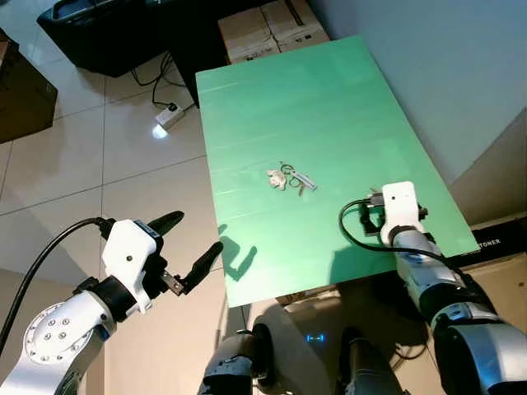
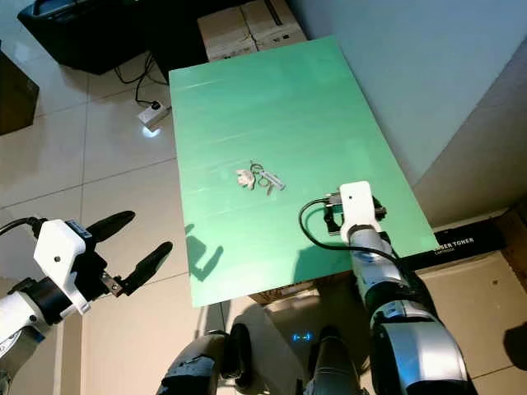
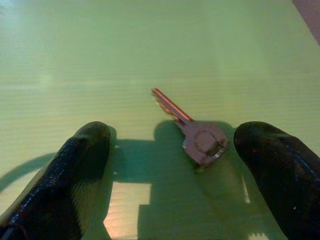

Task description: Hang keys on a hook

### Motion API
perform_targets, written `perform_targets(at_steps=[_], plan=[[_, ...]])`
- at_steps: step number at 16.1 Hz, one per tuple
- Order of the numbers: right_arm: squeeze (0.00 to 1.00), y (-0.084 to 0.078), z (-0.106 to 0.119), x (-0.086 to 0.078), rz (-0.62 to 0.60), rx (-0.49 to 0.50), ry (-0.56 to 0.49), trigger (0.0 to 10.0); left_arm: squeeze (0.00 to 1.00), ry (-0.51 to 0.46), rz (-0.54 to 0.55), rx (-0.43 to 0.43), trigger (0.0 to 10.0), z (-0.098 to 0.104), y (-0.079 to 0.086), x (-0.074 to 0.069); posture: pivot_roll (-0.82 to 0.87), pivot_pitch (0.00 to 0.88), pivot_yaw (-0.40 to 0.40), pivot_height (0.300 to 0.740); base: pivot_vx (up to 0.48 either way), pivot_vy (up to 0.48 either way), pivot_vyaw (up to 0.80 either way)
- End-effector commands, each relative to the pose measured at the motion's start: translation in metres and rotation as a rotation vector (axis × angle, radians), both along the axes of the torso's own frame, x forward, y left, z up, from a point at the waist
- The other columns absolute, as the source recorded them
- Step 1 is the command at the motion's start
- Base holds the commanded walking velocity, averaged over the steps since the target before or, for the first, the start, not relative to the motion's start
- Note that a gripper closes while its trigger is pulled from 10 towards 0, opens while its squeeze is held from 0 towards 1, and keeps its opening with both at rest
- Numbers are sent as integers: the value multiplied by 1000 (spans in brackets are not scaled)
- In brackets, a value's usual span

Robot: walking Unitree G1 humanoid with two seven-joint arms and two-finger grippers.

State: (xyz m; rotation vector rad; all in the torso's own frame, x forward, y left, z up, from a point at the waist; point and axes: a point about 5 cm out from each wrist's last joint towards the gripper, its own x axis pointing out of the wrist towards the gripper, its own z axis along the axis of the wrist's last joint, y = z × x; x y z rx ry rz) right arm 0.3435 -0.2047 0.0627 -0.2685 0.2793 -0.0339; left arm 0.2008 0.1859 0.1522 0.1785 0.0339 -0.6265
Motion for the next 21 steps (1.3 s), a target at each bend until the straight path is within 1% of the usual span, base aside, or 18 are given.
perform_targets(at_steps=[1, 3, 4, 6, 8, 9, 10, 11, 12, 13, 15, 16, 17, 18, 19, 20, 21], plan=[[0, 6, -8, -5, 7, 5, 7, 10000, 0, 18, 16, 10, 10000, -5, 3, -2, 191, 288, 193, 740, 0, 0, 0], [0, 3, -10, -7, -49, 8, 11, 10000, 0, 17, 7, 6, 10000, -3, 1, -2, 193, 287, 193, 740, 0, 0, 0], [0, 3, -10, -7, -55, 7, 14, 10000, 0, 17, 7, 6, 10000, -3, 1, -2, 193, 287, 193, 740, 0, 0, 0], [0, 0, -15, -10, -102, -5, 51, 10000, 0, 20, 5, 7, 10000, -3, 2, -3, 191, 286, 194, 740, 0, 0, 0], [0, 2, -19, -11, -102, 33, 70, 10000, 0, 18, 5, 6, 10000, -2, 2, -3, 192, 286, 194, 740, 0, 0, 0], [0, 4, -20, -12, -86, 23, 84, 10000, 0, 17, 6, 6, 10000, -2, 2, -2, 194, 286, 195, 740, 0, 0, 0], [0, 4, -21, -12, -87, 25, 88, 9608, 0, 16, 7, 5, 10000, -1, 2, -2, 194, 287, 195, 740, 0, 0, 0], [0, 2, -21, -13, -104, 37, 91, 4471, 0, 15, 7, 3, 10000, -1, 2, -2, 195, 287, 195, 740, 0, 0, 0], [0, 0, -22, -13, -125, 44, 98, 1961, 0, 14, 8, 2, 10000, -1, 2, -2, 195, 287, 195, 740, 0, 0, 0], [0, -1, -22, -13, -136, 45, 102, 980, 0, 15, 7, 2, 10000, -1, 1, -2, 194, 286, 196, 740, 0, 0, 0], [0, -2, -22, -13, -141, 38, 108, 2353, 0, 15, 7, 2, 10000, -1, 1, -2, 194, 284, 191, 740, 0, 0, 0], [0, -2, -21, -13, -146, 34, 101, 4784, 0, 13, 9, 1, 10000, -1, 1, -2, 195, 283, 189, 740, 0, 0, 0], [0, -2, -21, -12, -146, 33, 99, 7529, 0, 13, 12, 1, 10000, -1, 1, -2, 197, 282, 189, 740, 0, 0, 0], [0, -3, -21, -13, -148, 32, 102, 7686, 0, 14, 13, 1, 10000, -1, 1, -2, 199, 281, 190, 740, 0, 0, 0], [0, -4, -21, -13, -151, 30, 105, 8549, 0, 13, 14, 1, 10000, -1, 2, -2, 201, 281, 191, 740, 0, 0, 0], [0, -6, -23, -14, -156, 24, 113, 10000, 0, 17, 17, 0, 10000, -5, 2, -1, 203, 285, 195, 740, 0, 0, 0], [0, -9, -21, -14, -160, 16, 113, 10000, 0, 20, 17, 1, 10000, -8, 3, -1, 201, 283, 196, 740, 0, 0, 0]])
